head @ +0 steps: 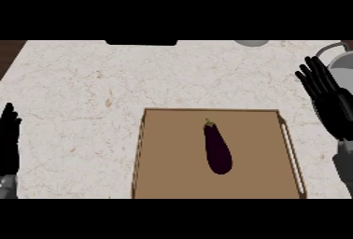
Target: Pick the eggplant from the tray and place it in the pot
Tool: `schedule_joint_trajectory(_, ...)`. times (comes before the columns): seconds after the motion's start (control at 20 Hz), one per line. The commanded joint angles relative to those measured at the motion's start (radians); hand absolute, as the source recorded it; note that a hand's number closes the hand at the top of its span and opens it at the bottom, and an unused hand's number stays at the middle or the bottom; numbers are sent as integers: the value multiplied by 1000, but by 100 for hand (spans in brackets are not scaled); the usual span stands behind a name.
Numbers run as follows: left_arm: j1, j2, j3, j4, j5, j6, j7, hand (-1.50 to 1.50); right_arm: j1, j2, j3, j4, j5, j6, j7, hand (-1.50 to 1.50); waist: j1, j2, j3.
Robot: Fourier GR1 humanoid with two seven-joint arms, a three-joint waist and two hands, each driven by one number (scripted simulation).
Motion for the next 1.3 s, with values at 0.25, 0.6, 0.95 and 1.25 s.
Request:
schedule_joint_trajectory(0.25,-68,-196,-135,-178,53,-79,-116,0,-136,-95,-61,-301,132,-13,-256,150,-74,-65,-12)
schedule_joint_trajectory(0.6,8,-290,-212,-202,31,-71,-182,0,245,43,56,-517,486,-430,-237,-150,-76,-44,-9)
schedule_joint_trajectory(0.95,3,-251,-208,-269,32,-105,-121,0,482,25,239,-857,806,-500,-62,-150,-49,-37,-9)
schedule_joint_trajectory(1.25,-13,-272,-226,-269,29,-102,-111,0,498,-111,346,-819,1052,-313,245,-150,-37,-31,-14)
